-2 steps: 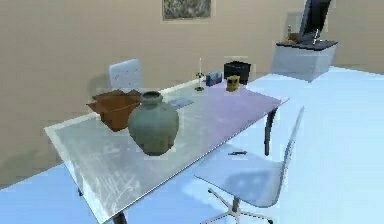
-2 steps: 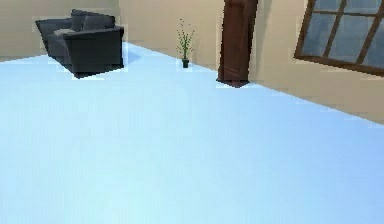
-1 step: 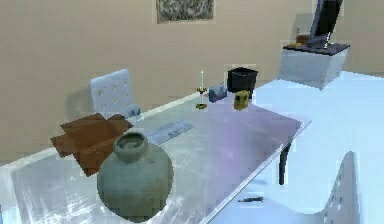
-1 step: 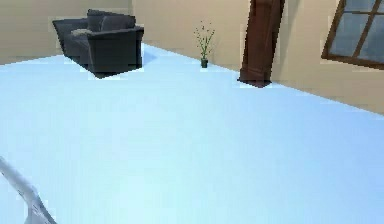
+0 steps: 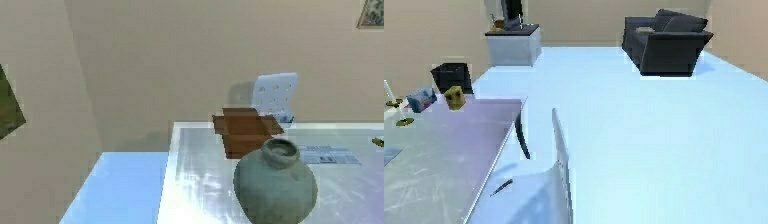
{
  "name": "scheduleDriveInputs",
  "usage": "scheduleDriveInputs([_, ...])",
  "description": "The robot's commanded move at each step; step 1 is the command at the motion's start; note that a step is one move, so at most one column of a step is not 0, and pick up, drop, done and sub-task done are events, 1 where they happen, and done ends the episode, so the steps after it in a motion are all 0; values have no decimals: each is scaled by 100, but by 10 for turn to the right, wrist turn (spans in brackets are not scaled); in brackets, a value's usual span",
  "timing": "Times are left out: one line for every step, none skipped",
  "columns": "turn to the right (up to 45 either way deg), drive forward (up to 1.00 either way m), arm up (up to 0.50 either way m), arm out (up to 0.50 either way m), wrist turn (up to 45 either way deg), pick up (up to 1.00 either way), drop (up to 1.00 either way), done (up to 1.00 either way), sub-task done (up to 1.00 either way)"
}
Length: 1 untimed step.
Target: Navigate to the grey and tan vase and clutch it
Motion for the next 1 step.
scheduleDriveInputs([-450, 0, 0, 0, 0, 0, 0, 0, 0])
